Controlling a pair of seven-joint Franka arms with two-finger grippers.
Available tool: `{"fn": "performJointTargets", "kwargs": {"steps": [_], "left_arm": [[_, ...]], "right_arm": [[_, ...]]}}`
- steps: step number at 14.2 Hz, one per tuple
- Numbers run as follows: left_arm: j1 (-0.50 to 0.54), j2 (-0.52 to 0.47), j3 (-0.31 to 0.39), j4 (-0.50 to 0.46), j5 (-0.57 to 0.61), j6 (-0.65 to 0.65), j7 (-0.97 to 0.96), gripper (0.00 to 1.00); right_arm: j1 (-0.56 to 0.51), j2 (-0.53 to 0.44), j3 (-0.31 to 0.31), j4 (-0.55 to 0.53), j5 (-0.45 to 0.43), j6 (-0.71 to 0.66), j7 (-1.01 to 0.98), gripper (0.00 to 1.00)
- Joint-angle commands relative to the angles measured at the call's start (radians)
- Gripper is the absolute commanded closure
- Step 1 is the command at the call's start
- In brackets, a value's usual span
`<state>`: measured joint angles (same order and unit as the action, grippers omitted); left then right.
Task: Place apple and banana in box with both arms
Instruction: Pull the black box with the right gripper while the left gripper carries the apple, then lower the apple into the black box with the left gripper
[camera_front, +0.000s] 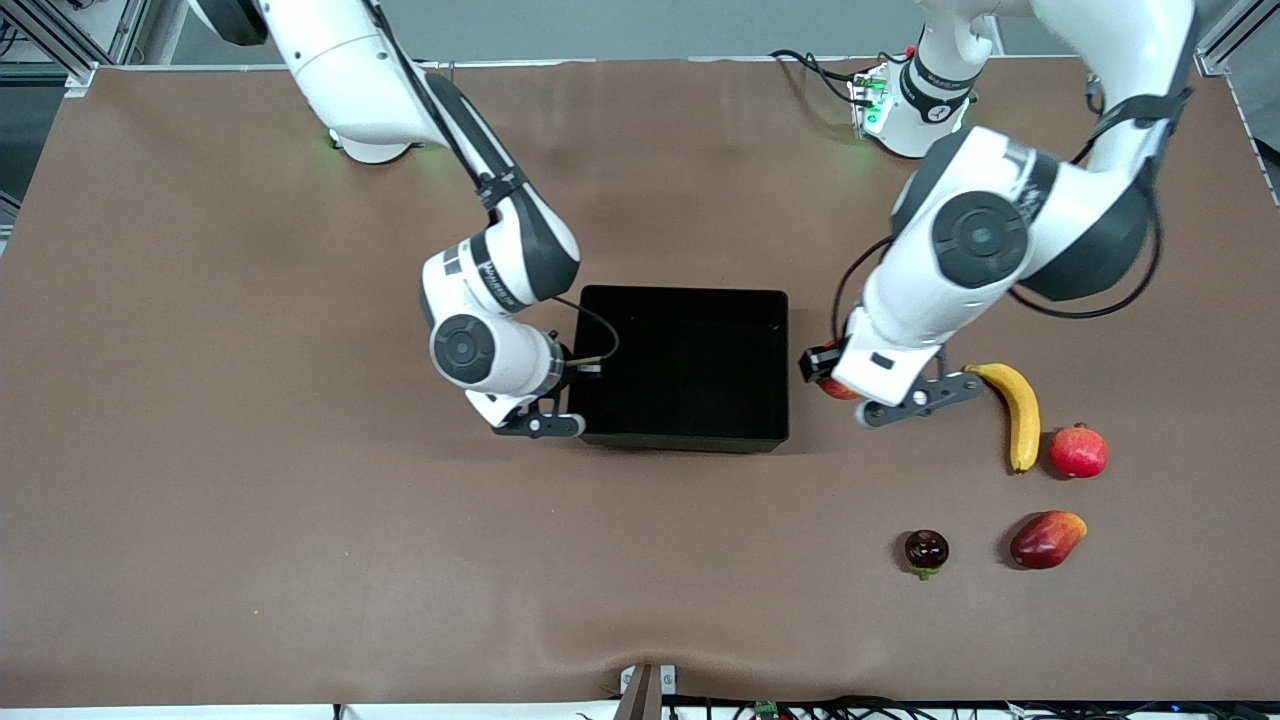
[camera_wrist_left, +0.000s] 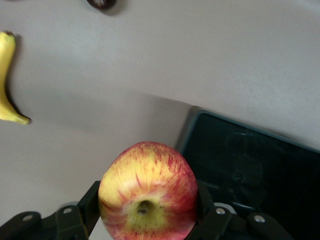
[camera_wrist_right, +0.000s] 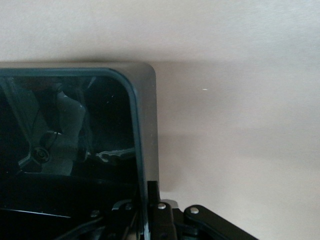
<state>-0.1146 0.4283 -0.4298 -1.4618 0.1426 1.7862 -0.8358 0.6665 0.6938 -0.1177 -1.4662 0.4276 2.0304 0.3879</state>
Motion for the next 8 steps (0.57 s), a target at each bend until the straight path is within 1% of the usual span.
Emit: {"fn": "performJointTargets", "kwargs": {"steps": [1, 3, 5, 8], "left_arm": [[-0.016, 0.046, -0.001, 0.04, 0.012, -0.007, -0.029, 1.0], [-0.029, 0.064, -0.001, 0.038, 0.012, -0.007, -0.043, 1.0], [-0.045, 0.072, -0.001, 0.037, 0.02, -0.007, -0.087, 1.0], [-0.051, 0.095, -0.001, 0.035, 0.017, -0.007, -0.104, 1.0]], "right_arm": [[0.022, 0.036, -0.02, 0.066, 0.043, -0.012, 0.009, 1.0], [0.031, 0.049, -0.029, 0.067, 0.085, -0.001, 0.009, 1.0], [0.041, 0.062, -0.033, 0.069, 0.085, 0.03, 0.009, 1.0], [0.042, 0.073, -0.033, 0.067, 0.085, 0.062, 0.009, 1.0]]}}
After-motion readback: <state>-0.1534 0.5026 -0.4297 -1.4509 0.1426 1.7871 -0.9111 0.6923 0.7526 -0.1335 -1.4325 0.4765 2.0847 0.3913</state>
